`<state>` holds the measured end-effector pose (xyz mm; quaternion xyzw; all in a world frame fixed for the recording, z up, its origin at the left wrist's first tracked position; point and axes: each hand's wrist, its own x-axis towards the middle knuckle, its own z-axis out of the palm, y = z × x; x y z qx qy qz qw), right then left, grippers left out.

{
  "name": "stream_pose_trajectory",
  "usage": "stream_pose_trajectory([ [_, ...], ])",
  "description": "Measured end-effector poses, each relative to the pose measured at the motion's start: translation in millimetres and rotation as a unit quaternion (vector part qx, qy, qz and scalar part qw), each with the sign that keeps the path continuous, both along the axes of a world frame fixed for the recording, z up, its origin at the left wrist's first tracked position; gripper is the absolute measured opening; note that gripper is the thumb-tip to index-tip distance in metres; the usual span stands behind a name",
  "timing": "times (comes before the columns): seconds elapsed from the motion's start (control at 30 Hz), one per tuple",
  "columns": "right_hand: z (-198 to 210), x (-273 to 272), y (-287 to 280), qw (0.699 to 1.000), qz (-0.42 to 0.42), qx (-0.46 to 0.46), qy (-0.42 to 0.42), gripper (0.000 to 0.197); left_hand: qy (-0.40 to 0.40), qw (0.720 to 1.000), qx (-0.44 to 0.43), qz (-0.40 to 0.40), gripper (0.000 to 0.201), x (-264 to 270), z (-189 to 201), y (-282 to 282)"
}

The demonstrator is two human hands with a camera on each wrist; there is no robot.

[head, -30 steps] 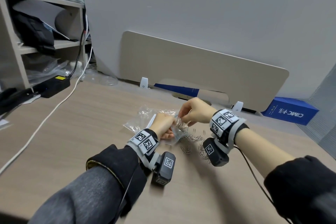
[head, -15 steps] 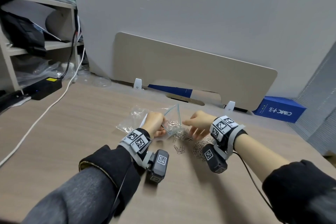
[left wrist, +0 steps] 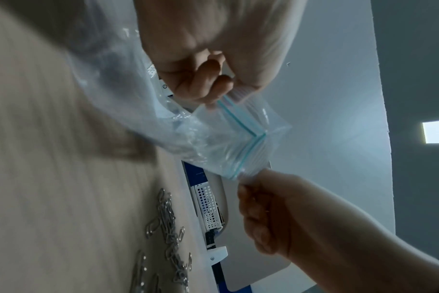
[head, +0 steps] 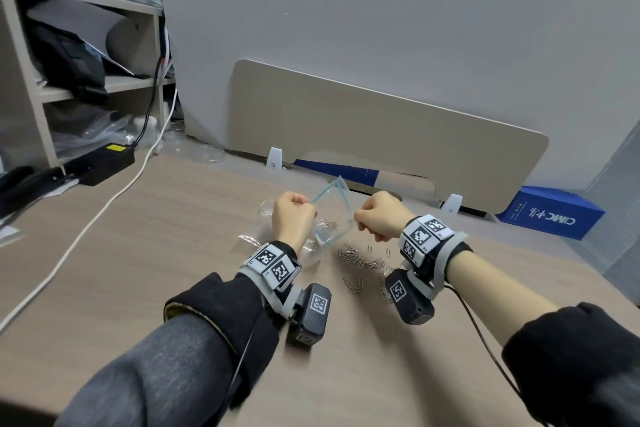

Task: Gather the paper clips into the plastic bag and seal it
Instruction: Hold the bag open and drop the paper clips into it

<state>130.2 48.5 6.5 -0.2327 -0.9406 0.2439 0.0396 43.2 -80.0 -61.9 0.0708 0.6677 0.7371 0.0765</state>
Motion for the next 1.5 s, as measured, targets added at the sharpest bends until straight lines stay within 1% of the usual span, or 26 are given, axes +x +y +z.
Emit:
stream_pose_trajectory([
  [0.03, -1.3, 0.8, 0.0, 1.0, 0.005, 0.004, -0.007, 0.027, 0.005, 1.0, 0.007, 0.009, 0.019, -0.6, 1.5, -0.1],
  [0.1, -2.7, 1.6, -0.3, 1.0, 0.01, -0.003, 0.02, 0.027, 0.009, 1.0, 0.024, 0.007, 0.021, 0.0, 4.2, 0.5],
  [0.17, -1.5, 1.2, -1.4, 0.997, 0.026, -0.037, 0.056, 0.029, 0.015, 0.999, 0.032, -0.005, 0.023, 2.1, 6.3, 0.7],
  [0.23, 1.1, 0.8, -4.6, 0.995, 0.055, -0.054, 0.064, 0.031, 0.025, 0.999, 0.032, -0.011, 0.024, 3.9, 8.9, 0.3],
  [0.37, 3.1, -1.3, -7.1, 0.994, 0.047, -0.032, 0.088, 0.028, 0.035, 0.999, 0.032, 0.0, 0.023, 1.1, 7.3, 0.5],
  [0.43, 1.9, -2.3, -7.0, 0.996, 0.044, -0.023, 0.073, 0.027, 0.035, 0.999, 0.016, -0.003, 0.023, 0.9, 6.5, -0.8],
  [0.53, -2.7, -1.0, -1.3, 0.998, 0.033, -0.003, 0.05, 0.028, 0.004, 0.998, -0.042, -0.055, 0.029, 3.6, 0.8, 0.3],
  [0.57, -3.7, 0.2, 1.9, 0.999, 0.025, 0.01, 0.041, 0.028, -0.006, 0.996, -0.06, -0.058, 0.029, 3.2, -1.9, 0.6],
  [0.7, -4.0, 7.3, 14.9, 0.998, -0.02, 0.057, 0.01, 0.03, 0.016, 0.994, -0.101, 0.04, 0.014, -4.7, -3.2, -8.3],
  [0.73, -4.4, 8.2, 16.6, 0.998, -0.025, 0.056, 0.007, 0.03, 0.023, 0.993, -0.106, 0.046, 0.015, -5.1, -2.2, -9.7],
  [0.77, -5.2, 8.7, 17.2, 0.999, -0.025, 0.047, 0.005, 0.03, 0.023, 0.993, -0.111, 0.037, 0.015, -4.8, -1.6, -10.0],
  [0.87, -8.1, 9.0, 16.6, 1.0, -0.003, 0.013, -0.012, 0.03, 0.007, 0.993, -0.11, -0.036, 0.008, 0.8, -2.5, -6.1],
  [0.93, -7.7, 10.5, 17.4, 1.0, 0.012, 0.008, -0.022, 0.029, -0.011, 0.991, -0.104, -0.078, 0.005, 3.2, -2.9, -4.3],
  [1.07, -6.7, 15.6, 22.6, 0.999, 0.033, 0.001, -0.034, 0.026, -0.014, 0.988, -0.085, -0.128, 0.02, 8.7, 3.6, -3.6],
  [1.23, -3.5, 22.6, 27.9, 0.999, 0.023, -0.001, -0.03, 0.029, -0.017, 0.984, -0.095, -0.152, 0.027, 11.6, 4.4, -1.1],
  [1.3, -1.4, 28.7, 32.4, 0.998, 0.011, 0.022, -0.057, 0.028, -0.026, 0.981, -0.103, -0.163, 0.032, 10.6, 2.5, 0.0],
  [1.37, -0.1, 40.2, 33.4, 0.989, 0.004, 0.058, -0.133, 0.036, -0.029, 0.979, -0.109, -0.173, 0.037, 10.9, 1.6, 0.5],
  [1.43, -1.1, 53.9, 33.0, 0.972, 0.01, 0.084, -0.221, 0.059, -0.028, 0.977, -0.116, -0.179, 0.039, 11.9, 1.6, 1.1],
  [1.5, -2.1, 66.1, 31.9, 0.956, 0.023, 0.084, -0.282, 0.081, -0.027, 0.976, -0.119, -0.179, 0.041, 12.0, 1.8, 1.1],
])
